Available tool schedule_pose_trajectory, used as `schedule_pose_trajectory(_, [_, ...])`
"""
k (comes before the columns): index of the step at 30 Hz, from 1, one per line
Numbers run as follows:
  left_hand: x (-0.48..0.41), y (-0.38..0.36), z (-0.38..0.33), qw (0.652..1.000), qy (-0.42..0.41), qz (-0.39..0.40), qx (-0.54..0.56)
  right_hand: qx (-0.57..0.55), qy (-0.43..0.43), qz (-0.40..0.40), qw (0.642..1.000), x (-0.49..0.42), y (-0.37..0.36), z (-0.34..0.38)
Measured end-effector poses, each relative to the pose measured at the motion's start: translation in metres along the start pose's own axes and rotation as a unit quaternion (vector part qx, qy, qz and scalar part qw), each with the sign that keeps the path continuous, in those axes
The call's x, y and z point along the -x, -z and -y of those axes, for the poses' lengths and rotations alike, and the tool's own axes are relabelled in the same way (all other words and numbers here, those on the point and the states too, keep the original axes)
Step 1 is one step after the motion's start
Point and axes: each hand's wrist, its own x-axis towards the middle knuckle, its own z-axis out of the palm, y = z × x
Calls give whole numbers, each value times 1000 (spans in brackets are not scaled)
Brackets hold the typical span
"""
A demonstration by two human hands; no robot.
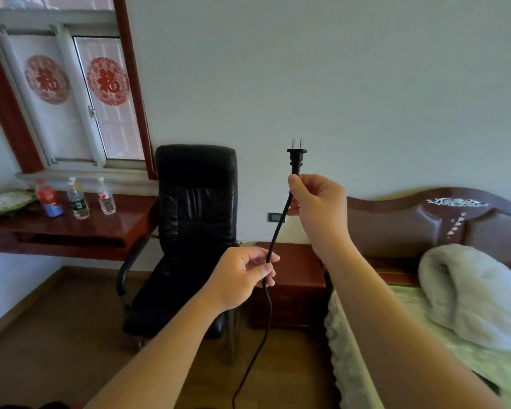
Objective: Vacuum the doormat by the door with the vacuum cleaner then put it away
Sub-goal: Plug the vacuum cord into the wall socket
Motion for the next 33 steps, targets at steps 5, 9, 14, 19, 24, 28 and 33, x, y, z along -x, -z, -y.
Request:
schedule_pose_trajectory(5, [-28, -44, -7, 1000, 6, 22, 20, -3, -13, -25, 1000, -23, 47, -11])
schedule_pose_trajectory(9, [-56, -62, -8, 999, -2, 34, 17, 3, -15, -40, 999, -47, 63, -20])
schedule_pose_trajectory(14, [-99, -63, 5, 999, -12, 35, 29, -2, -5, -48, 999, -79, 62, -31])
schedule_pose_trajectory(19, [-154, -52, 31, 997, -28, 43, 49, 16, -3, -60, 998, -126, 43, -55])
schedule_pose_trajectory(24, [-215, -31, 53, 996, -39, 52, 66, 41, 17, -70, 997, -182, 14, -73])
schedule_pose_trajectory(28, [-265, -3, 68, 996, -48, 52, 59, 48, 28, -88, 995, -226, -11, -87])
schedule_pose_trajectory(33, [-306, 13, 85, 994, -52, 68, 63, 20, 24, -92, 995, -267, -33, -106])
